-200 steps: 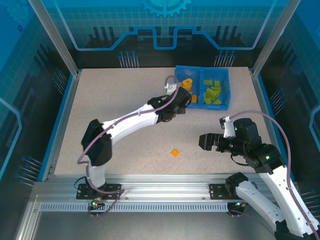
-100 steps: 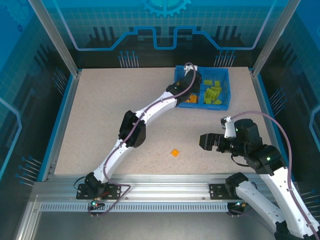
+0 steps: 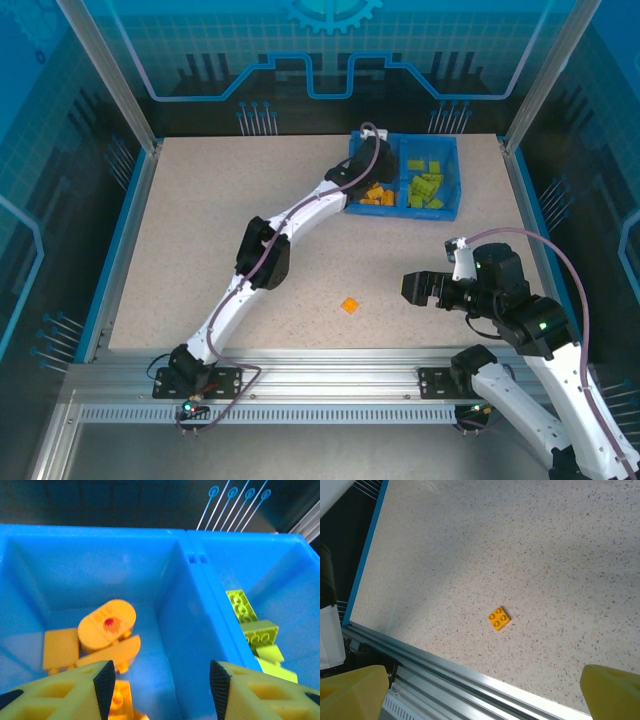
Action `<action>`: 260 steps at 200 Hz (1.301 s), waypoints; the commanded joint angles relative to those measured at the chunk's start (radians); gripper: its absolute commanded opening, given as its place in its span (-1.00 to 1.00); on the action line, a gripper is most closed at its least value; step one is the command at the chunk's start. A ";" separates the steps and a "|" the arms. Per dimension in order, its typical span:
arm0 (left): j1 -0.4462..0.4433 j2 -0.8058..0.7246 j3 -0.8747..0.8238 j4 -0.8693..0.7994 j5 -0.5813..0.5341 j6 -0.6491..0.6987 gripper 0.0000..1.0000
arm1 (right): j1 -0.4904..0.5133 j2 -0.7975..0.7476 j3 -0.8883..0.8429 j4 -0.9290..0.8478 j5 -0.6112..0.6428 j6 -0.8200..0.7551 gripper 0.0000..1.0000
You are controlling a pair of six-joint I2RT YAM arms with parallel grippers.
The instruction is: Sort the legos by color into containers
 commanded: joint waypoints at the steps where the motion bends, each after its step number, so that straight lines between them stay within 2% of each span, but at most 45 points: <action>1: -0.019 -0.250 -0.157 0.069 0.031 -0.043 0.12 | 0.009 0.004 0.021 -0.001 0.018 -0.011 1.00; 35: -0.069 -0.670 -0.723 0.315 0.057 -0.082 0.11 | 0.011 0.058 0.017 0.010 0.041 -0.075 0.99; 56: -0.114 -0.924 -0.996 0.343 0.061 -0.040 0.11 | 0.028 0.114 0.008 0.037 0.030 -0.125 0.97; 85: -0.212 -1.228 -1.273 0.312 0.011 0.114 0.11 | 0.114 0.227 -0.006 0.088 0.072 -0.164 0.95; 114: -0.305 -1.456 -1.415 0.162 0.032 0.256 0.10 | 0.242 0.366 -0.027 0.180 0.136 -0.196 0.94; 137: -0.329 -1.599 -1.483 0.005 0.133 0.363 0.13 | 0.343 0.494 -0.031 0.235 0.196 -0.232 0.92; 153: -0.332 -1.700 -1.536 -0.087 0.236 0.509 0.13 | 0.402 0.589 -0.029 0.257 0.240 -0.256 0.91; 169: -0.335 -1.793 -1.583 -0.194 0.364 0.713 0.26 | 0.446 0.680 -0.022 0.283 0.286 -0.274 0.89; 208: -0.340 -1.985 -1.747 -0.246 0.403 1.038 0.63 | 0.488 0.874 0.008 0.338 0.347 -0.321 0.81; 238: -0.340 -2.085 -1.865 -0.205 0.443 1.184 0.96 | 0.498 1.005 0.047 0.344 0.346 -0.349 0.65; 260: -0.340 -2.120 -1.910 -0.200 0.469 1.223 0.97 | 0.508 1.070 0.059 0.360 0.339 -0.350 0.52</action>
